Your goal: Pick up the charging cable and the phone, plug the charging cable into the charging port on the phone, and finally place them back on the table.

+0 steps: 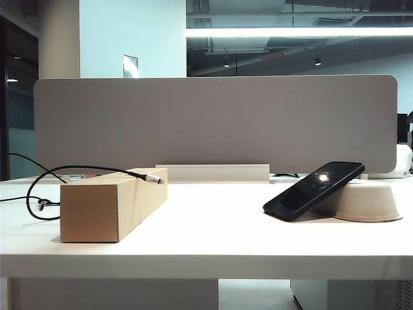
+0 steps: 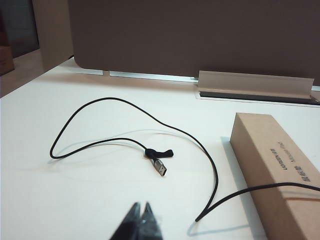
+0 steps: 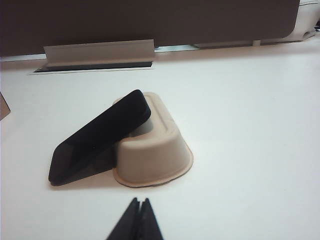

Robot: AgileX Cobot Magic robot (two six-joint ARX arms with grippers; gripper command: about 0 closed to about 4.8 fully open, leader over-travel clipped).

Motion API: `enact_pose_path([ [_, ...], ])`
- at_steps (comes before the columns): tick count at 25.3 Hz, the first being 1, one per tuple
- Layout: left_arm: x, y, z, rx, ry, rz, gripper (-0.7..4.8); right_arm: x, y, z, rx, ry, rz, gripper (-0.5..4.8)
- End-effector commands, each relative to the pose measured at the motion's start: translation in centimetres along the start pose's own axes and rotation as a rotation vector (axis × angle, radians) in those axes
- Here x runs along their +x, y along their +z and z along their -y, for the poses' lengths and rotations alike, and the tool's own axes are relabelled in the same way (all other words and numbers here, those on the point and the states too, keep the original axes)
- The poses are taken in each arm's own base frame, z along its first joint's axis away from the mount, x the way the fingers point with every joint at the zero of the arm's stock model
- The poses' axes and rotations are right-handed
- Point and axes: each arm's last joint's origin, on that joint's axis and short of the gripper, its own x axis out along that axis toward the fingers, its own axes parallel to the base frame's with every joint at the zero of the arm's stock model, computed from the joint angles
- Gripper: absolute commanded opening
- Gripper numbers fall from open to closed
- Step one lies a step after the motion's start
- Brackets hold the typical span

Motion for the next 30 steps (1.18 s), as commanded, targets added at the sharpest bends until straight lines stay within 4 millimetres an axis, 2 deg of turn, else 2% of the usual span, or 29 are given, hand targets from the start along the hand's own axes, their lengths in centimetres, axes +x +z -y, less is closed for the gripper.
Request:
enact_pose_path([
  [1,-0.01,0.20,0.03,-0.004,-0.006,0.011,-0.05,0.03,-0.10,0.03,-0.004,-0.007,0.004,-0.01],
  [22,-0.02,0.31,0.04,-0.004,-0.007,0.023,-0.05,0.03,0.15,0.00,0.001,-0.003,0.030,-0.01],
  [30,-0.03,0.52,0.06,-0.003,-0.011,0.039,-0.06,-0.02,0.40,-0.21,0.005,0.062,0.043,-0.01],
])
